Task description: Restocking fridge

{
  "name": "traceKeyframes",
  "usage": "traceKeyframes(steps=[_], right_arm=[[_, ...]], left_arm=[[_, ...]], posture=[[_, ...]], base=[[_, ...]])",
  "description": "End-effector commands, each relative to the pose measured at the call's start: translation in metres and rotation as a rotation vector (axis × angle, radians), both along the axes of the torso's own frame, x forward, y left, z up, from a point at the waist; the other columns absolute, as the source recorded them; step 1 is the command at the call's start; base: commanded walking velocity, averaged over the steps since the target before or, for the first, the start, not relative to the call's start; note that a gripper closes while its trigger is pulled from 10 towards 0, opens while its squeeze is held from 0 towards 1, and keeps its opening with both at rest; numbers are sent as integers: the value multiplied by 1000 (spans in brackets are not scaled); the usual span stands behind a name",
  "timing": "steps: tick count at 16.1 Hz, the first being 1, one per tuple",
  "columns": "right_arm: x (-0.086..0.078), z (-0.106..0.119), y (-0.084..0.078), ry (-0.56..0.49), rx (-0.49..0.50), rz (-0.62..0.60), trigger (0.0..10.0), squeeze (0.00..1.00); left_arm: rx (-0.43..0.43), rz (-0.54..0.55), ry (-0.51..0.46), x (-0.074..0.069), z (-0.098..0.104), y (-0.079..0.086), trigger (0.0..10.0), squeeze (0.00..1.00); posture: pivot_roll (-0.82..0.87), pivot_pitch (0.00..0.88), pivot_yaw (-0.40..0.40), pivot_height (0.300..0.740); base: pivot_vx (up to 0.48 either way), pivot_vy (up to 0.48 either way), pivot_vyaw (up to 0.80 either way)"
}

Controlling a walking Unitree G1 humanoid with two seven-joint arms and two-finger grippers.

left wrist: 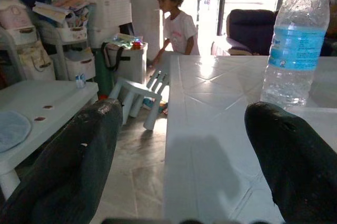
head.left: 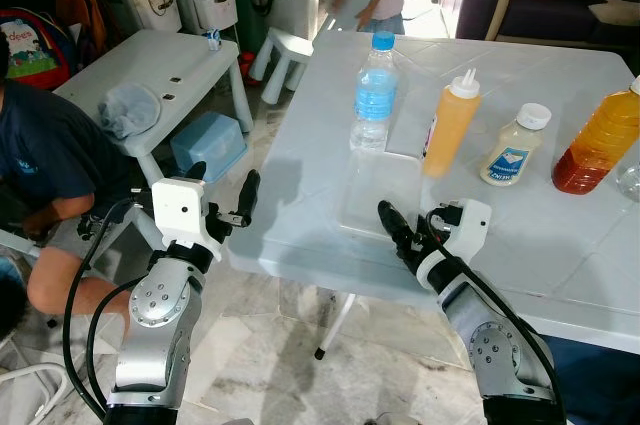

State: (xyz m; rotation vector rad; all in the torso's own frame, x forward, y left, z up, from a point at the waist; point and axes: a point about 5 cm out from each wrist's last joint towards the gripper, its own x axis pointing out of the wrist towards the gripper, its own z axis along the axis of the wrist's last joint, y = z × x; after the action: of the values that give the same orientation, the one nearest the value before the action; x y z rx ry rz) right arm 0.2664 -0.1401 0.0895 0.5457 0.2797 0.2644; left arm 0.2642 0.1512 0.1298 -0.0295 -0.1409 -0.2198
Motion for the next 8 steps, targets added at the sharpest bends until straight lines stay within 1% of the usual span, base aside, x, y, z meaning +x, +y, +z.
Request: traceKeyframes(steps=[1, 3, 8], right_arm=[[-1, -3, 1, 32, 14, -8, 0, 0], [0, -6, -2, 55, 2, -19, 0, 0], [2, -8, -5, 92, 16, -46, 0, 0]], left_arm=[[14, -5, -9, 2, 2, 1, 10000, 0], [17, -5, -10, 2, 3, 2, 10000, 0], [16, -6, -8, 1, 2, 1, 10000, 0]], posture=[[-9, 0, 36, 740], [-8, 0, 35, 740], [-6, 0, 33, 740]], base=[[0, 0, 0], [0, 0, 0], [0, 0, 0]])
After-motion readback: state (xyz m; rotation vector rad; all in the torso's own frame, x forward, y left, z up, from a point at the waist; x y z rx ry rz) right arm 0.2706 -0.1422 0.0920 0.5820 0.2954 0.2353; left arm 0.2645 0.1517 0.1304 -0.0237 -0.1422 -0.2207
